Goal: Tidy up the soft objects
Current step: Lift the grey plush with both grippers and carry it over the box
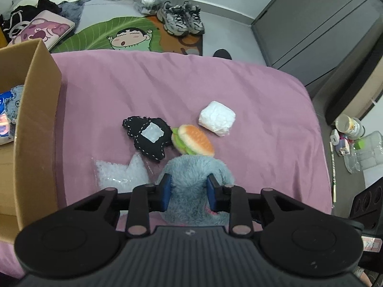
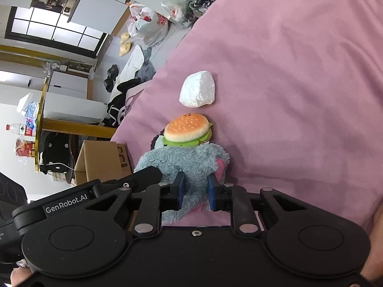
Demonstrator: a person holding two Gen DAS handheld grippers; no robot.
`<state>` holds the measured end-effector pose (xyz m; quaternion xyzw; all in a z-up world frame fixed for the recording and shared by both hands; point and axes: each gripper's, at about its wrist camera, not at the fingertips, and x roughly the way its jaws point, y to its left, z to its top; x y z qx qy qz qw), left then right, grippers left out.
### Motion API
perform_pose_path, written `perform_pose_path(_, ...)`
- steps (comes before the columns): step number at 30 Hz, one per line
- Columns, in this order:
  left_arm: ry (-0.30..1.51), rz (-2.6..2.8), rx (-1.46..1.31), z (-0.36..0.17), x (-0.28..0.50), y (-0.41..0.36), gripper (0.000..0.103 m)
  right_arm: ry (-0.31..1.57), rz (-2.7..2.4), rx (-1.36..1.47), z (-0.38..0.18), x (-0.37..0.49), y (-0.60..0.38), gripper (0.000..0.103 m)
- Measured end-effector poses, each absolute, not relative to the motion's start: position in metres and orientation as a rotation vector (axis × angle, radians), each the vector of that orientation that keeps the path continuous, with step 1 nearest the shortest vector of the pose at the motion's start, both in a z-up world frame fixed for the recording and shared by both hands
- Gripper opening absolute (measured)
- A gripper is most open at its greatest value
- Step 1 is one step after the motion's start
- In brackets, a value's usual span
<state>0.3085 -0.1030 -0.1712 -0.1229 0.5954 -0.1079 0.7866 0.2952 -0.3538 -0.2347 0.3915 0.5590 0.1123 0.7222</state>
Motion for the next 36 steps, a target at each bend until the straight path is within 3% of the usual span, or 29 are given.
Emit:
perform_pose_path(16, 1.149, -0.284, -0.342, -0.115, 0.281, -0.069, 0.029, 1.099, 0.287, 0.737, -0.166, 0.281, -0.325, 0.020)
perform_pose_path(36, 1.059, -0.292, -0.473, -0.094, 0.252, -0.002, 0.029, 1.037, 0.311, 0.600, -0.129, 0.272, -0.271, 0.020)
